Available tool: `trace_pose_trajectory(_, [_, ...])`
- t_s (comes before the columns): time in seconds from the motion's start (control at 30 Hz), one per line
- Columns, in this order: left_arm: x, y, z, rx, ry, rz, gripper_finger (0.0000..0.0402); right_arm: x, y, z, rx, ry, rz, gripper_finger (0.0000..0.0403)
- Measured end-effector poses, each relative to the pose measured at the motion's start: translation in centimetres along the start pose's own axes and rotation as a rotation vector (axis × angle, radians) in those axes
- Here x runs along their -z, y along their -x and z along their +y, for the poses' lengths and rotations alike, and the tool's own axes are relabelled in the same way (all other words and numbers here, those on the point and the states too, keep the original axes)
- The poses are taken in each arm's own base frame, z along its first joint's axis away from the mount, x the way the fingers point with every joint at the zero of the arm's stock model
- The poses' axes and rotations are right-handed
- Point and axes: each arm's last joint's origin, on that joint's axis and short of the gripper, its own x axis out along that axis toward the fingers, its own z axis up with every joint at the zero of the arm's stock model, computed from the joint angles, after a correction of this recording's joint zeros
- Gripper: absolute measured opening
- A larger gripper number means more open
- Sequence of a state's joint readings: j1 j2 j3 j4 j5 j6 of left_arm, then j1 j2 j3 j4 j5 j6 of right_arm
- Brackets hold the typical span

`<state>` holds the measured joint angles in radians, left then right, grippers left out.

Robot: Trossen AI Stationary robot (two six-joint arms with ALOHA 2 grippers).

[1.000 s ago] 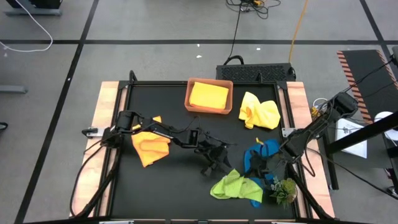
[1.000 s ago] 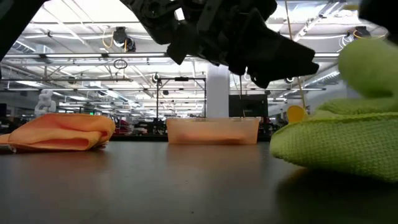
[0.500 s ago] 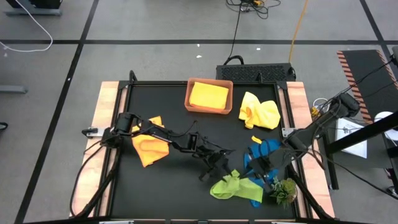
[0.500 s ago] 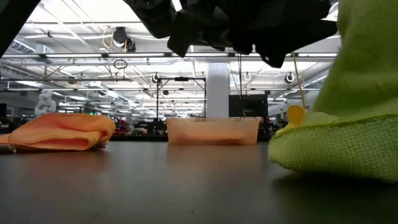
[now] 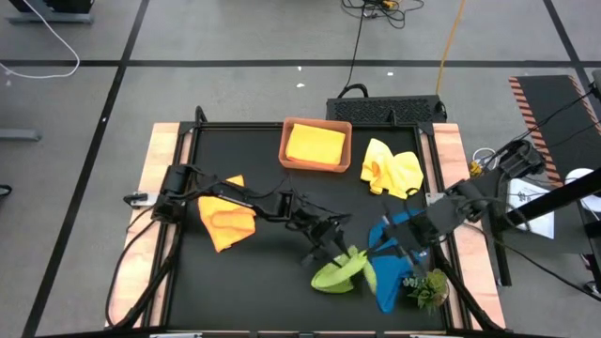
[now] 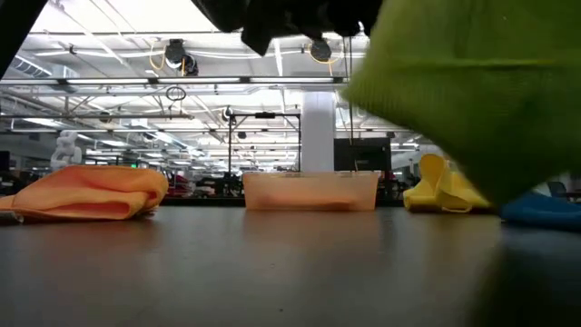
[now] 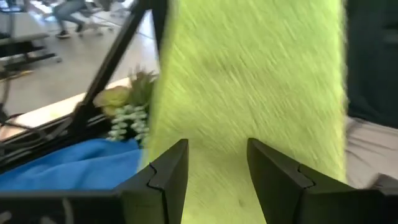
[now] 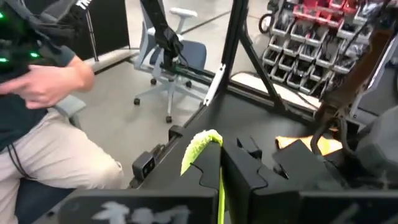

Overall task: Fold microfiber towels
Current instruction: Fold the light green microfiber towel

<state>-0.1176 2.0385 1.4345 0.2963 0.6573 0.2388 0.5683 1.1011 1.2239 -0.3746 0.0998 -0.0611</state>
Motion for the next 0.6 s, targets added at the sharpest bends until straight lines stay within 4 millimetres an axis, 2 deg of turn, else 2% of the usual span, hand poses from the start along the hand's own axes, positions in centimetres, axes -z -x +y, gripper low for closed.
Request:
trace_pose_trajectory(0.13, [-0.5,0.5,-1.0,0.102,0.008,0.039,0.0166,-0.6,0.7,0.0,-0.004,0.006,0.026,0.0])
trace_pose_trajectory(0.37, [0.1,0.0,-2.6,0.171,0.051,0.131,0.0166,0.4,0.5,0.0,0.024,-0.066,0.12,0.0])
trace_pose_trajectory(0.47, [0.3,-0.3,-3.0,0.1,0.053,0.187,0.0166,1.0,0.2,0.1,0.026,-0.092,0.144,0.0])
trace_pose_trajectory(0.6, [0.5,-0.5,-2.8,-0.077,0.05,0.253,0.0166,1.4,-0.1,0.2,0.023,-0.117,0.158,0.0])
